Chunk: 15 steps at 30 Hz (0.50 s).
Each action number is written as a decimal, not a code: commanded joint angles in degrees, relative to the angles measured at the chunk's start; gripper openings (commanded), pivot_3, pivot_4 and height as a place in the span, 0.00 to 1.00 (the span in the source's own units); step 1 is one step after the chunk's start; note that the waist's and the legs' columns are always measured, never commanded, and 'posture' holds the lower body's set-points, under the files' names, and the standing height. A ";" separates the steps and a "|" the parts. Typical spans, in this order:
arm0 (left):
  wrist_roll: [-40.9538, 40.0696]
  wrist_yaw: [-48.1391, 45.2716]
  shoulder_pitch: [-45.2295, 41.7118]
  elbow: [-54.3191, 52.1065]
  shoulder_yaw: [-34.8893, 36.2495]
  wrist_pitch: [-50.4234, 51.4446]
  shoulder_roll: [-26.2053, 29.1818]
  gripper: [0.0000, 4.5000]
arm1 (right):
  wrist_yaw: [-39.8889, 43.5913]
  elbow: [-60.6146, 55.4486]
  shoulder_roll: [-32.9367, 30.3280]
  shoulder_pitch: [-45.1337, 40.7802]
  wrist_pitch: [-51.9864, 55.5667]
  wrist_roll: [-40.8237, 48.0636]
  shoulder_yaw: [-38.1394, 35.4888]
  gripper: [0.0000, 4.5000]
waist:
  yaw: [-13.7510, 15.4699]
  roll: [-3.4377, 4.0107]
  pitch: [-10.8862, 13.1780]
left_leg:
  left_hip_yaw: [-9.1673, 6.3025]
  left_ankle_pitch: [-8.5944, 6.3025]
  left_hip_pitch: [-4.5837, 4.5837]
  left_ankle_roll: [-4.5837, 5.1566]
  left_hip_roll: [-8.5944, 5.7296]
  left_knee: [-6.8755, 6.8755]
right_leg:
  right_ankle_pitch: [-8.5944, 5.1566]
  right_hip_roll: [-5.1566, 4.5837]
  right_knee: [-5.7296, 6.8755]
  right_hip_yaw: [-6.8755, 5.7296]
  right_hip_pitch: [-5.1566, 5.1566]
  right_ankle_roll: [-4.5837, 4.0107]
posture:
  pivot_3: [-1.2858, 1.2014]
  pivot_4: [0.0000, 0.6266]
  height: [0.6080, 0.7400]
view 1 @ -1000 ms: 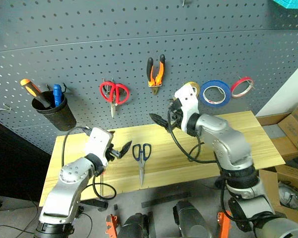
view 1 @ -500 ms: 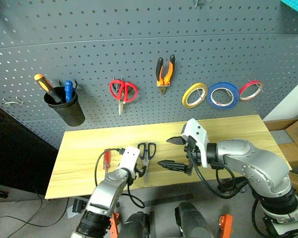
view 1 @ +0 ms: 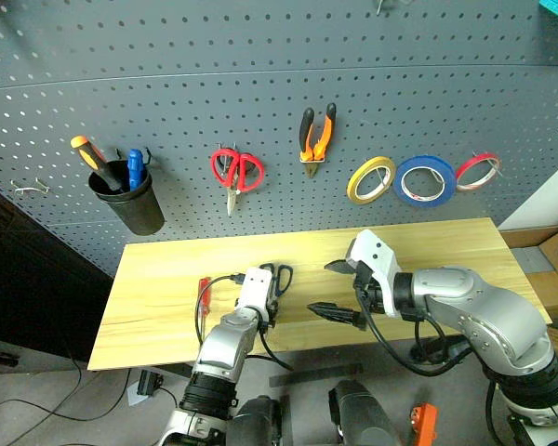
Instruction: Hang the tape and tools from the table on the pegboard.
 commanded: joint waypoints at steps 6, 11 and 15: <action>-0.78 -3.36 1.88 -2.22 0.98 -2.36 2.12 0.13 | -0.21 -0.23 -0.50 0.17 -0.71 1.91 -3.57 1.00 | -0.01 0.00 0.00 | -0.01 -0.01 0.01 0.00 0.00 0.00 | 0.00 0.00 -0.01 -0.01 0.01 0.00 | 0.41 0.32 1.00; -4.46 -10.29 4.60 -10.28 1.96 -4.83 5.69 0.12 | -0.85 -0.73 -0.70 0.06 -0.92 2.48 -4.99 1.00 | -0.07 0.00 0.00 | 0.00 -0.01 0.00 0.00 0.01 -0.02 | 0.00 0.00 -0.01 0.00 -0.02 0.00 | 0.41 0.32 1.00; -10.28 -19.69 9.28 -22.53 4.81 -11.18 11.18 0.10 | -0.66 -1.87 -1.34 -0.45 -3.84 2.24 -7.29 1.00 | -0.01 0.00 0.01 | 0.01 -0.02 -0.07 -0.01 0.01 -0.03 | 0.00 0.00 -0.04 0.01 -0.10 -0.01 | 0.41 0.32 1.00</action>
